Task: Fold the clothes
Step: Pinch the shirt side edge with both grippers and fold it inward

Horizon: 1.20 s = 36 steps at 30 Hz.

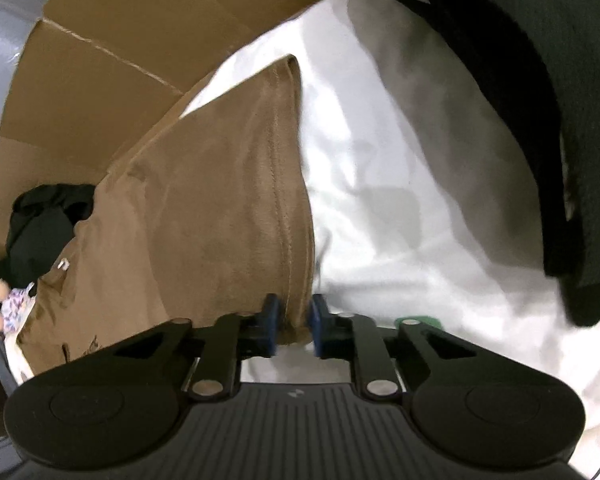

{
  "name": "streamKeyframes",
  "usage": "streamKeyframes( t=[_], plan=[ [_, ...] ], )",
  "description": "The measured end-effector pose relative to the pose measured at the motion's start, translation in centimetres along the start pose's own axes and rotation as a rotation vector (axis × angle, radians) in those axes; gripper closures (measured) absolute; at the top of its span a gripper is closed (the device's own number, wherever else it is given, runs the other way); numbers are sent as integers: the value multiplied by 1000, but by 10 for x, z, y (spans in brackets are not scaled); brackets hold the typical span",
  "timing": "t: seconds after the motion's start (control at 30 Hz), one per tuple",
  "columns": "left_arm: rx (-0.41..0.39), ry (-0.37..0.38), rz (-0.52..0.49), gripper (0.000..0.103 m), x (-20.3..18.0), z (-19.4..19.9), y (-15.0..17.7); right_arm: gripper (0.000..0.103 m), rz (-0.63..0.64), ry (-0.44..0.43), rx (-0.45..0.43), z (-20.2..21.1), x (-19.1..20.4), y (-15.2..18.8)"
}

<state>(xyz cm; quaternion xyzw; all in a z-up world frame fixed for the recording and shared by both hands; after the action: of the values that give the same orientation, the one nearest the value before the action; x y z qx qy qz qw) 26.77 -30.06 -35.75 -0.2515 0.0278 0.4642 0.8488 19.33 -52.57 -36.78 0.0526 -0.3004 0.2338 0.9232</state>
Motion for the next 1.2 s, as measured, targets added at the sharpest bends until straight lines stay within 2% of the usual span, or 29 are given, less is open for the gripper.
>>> streamKeyframes(
  t=[0.3,0.57,0.63,0.73,0.87,1.07,1.13,1.2],
  plan=[
    [19,30,57,97,9,-9,3,96,87,-117,-17,23,42,-19],
    [20,44,120,97,15,-11,4,97,187,-202,28,36,77,-4],
    [17,58,142,97,18,-7,4,97,198,-211,32,38,83,-1],
    [-29,50,148,97,22,5,7,97,217,-228,37,39,92,4],
    [-2,32,129,98,19,1,10,97,241,-249,43,38,104,10],
    [-18,79,170,97,24,2,14,97,275,-258,73,31,116,26],
    [-63,30,158,97,28,26,19,97,287,-250,82,27,118,31],
    [-88,1,150,90,30,39,23,97,305,-236,95,20,120,37]
  ],
)
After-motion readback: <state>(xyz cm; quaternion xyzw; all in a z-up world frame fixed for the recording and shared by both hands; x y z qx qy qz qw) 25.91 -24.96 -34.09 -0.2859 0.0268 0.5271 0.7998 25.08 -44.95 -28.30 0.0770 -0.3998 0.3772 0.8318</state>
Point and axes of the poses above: each gripper's, at about its wrist camera, not at the fingertips, and z roughly against the way its jaws point, x to its left, y to its underside, the point moved 2 cm from there along -z, roughly the way its jaws point, and after that the axes turned 13 degrees about -z, right-handed, at the moved point
